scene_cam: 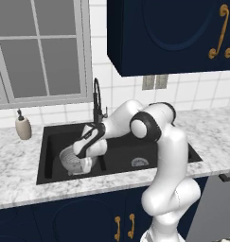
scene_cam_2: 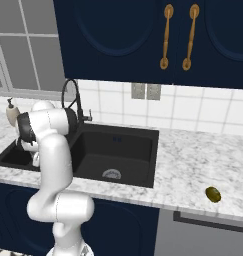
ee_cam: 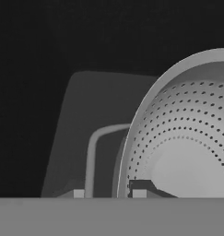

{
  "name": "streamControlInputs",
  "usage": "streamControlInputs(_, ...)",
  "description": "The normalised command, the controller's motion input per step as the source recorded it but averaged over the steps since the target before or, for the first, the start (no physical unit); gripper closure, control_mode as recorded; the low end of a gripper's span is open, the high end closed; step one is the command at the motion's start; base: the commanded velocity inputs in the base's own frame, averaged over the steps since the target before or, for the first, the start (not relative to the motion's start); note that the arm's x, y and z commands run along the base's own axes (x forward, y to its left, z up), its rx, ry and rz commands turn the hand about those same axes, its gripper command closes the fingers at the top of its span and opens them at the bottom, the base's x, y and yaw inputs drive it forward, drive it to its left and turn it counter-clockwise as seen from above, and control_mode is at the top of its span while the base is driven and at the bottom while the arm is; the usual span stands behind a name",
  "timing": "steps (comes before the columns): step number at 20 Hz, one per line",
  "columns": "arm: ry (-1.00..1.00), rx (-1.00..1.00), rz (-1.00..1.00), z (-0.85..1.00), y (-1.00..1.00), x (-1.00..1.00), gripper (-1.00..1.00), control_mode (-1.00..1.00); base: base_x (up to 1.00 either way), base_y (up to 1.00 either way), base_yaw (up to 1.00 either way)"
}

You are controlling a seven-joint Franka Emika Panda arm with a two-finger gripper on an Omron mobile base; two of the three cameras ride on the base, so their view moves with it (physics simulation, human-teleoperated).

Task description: Put the colander in the sink, put the kiwi in the colander, and turn on the sink faucet and pour water over the colander.

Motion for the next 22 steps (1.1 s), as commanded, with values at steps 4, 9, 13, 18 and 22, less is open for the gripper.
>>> streamControlInputs(4,-0.01,0.02,0.00,-0.23,-0.10,0.09,1.00,-1.00,0.00,0.00,0.00)
streamControlInputs(9,0.00,0.00,0.00,-0.02,0.00,0.00,-1.00,-1.00,0.00,0.00,0.00)
streamControlInputs(13,0.00,0.00,0.00,0.00,0.00,0.00,-1.00,-1.00,0.00,0.00,0.00)
streamControlInputs(18,0.00,0.00,0.00,0.07,0.00,0.00,-1.00,-1.00,0.00,0.00,0.00)
streamControlInputs(22,0.00,0.00,0.00,0.51,0.00,0.00,-1.00,-1.00,0.00,0.00,0.00)
